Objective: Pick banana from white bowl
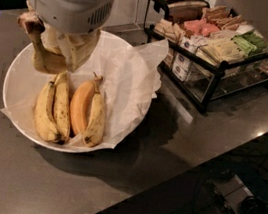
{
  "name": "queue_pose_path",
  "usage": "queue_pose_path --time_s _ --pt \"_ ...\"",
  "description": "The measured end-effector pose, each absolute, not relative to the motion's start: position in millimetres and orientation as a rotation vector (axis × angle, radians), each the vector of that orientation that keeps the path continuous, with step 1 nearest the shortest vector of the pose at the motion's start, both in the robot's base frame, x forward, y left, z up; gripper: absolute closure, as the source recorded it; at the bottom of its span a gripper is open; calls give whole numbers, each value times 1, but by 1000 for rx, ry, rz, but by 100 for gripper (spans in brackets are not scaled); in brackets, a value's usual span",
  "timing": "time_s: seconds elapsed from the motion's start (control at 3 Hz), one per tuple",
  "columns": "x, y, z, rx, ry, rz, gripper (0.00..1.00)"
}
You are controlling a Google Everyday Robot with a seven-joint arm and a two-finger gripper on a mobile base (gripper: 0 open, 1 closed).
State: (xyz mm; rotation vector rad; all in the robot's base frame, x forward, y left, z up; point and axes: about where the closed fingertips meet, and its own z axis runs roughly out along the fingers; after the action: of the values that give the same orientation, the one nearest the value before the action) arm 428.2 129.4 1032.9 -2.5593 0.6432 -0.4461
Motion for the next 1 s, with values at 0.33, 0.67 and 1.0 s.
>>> queue_pose_path --time_s 0.33,0.67,1.0 --pt "428 129 1033 -2559 643 -446 100" --pt "426 132 1030 -2486 654 -390 100" --pt "424 94 1026 -2391 741 -382 100"
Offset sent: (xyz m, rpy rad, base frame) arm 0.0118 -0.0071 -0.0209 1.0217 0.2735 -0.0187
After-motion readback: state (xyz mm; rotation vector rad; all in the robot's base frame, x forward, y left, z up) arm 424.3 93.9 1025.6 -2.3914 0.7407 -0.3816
